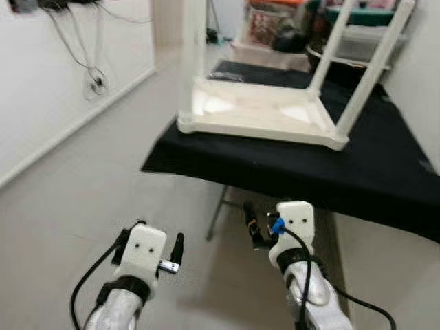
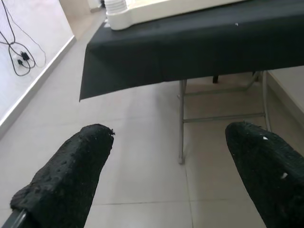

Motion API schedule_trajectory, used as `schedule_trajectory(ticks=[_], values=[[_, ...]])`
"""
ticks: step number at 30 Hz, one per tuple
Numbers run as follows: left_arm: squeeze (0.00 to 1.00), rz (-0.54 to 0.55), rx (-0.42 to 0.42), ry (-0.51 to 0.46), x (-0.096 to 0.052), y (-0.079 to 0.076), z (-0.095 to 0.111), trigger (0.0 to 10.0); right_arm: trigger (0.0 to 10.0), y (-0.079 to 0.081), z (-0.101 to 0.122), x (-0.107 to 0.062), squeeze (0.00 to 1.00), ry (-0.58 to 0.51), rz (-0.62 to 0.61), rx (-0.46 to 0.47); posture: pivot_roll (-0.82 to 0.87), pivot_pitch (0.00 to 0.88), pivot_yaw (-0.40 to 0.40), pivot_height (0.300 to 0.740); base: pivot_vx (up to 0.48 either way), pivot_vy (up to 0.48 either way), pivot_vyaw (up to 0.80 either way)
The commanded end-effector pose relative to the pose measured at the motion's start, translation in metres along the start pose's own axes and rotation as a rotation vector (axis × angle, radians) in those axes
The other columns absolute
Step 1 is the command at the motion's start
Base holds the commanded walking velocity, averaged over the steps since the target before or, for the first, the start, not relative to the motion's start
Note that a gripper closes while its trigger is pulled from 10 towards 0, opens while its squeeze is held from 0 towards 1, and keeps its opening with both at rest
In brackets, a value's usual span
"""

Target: Building children table

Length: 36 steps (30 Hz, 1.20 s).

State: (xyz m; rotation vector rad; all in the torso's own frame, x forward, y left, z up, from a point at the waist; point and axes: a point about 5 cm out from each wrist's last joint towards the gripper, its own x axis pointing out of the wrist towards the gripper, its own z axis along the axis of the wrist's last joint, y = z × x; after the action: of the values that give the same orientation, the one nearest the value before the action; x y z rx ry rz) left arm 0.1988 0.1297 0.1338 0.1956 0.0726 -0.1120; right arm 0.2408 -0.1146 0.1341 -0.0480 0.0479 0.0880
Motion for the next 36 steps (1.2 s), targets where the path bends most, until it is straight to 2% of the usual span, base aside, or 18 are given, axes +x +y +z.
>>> schedule_trajectory(ticks=[1,7,12,29,36], values=[[0.0,-0.002,-0.006,0.019,-0.001,-0.0003,-0.005,10.0,10.0,0.0006,0.0015,-0.0021,0.0,-0.014,-0.002,-0.003,0.11,0.033,-0.093,0.74,0.0,0.0,0.0],[0.0,-0.004,-0.006,0.023,-0.0016,-0.0007,-0.0075,10.0,10.0,0.0049,-0.0024,-0.0048,0.0,0.001,0.024,-0.013,0.12,0.009,-0.096,0.74,0.0,0.0,-0.53],[0.0,-0.005,-0.008,0.027,-0.0019,-0.0006,-0.0086,10.0,10.0,0.0064,-0.0016,-0.005,0.0,-0.006,0.027,-0.013,0.12,0.005,-0.095,0.74,0.0,0.0,0.0],[0.0,-0.008,0.001,0.036,-0.0015,0.0003,-0.0097,10.0,10.0,0.0065,-0.0031,-0.004,0.0,0.002,0.014,0.0,0.16,0.033,-0.087,0.74,0.0,0.444,0.0],[0.0,-0.001,0.005,0.029,-0.0018,-0.0005,-0.0074,10.0,10.0,0.005,-0.0021,-0.0041,0.0,0.003,0.014,-0.003,0.16,0.05,-0.095,0.74,0.0,0.0,0.0]])
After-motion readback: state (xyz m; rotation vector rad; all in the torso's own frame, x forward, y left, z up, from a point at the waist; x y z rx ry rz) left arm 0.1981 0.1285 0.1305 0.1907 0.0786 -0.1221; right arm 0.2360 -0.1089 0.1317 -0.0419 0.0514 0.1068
